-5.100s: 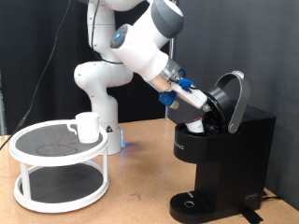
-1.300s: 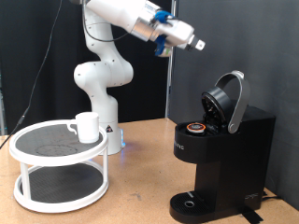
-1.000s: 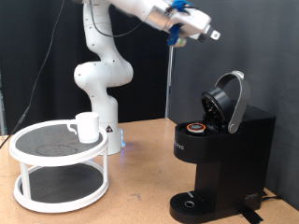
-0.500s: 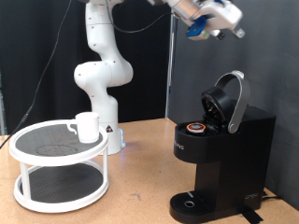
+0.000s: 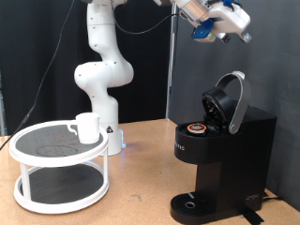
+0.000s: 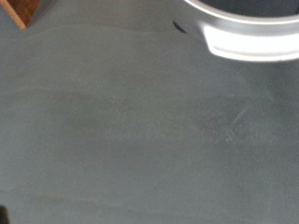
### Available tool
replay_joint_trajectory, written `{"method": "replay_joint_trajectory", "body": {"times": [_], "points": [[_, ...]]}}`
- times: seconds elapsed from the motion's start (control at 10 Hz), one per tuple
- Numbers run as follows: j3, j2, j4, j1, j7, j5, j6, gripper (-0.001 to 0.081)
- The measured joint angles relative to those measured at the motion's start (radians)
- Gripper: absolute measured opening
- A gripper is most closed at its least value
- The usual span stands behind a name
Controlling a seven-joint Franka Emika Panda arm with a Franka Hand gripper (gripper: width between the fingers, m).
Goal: Make a cup of coffee with the keurig machine
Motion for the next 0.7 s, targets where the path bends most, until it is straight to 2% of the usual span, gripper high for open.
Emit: {"method": "replay_joint_trajectory", "body": {"times": [0.3,0.7], "points": [[0.041,0.03,0.003,0.008,0.0,-0.003,0.016,0.0734],[0.093,0.033,0.003,0.019,0.011,-0.01,0.056,0.0734]]}}
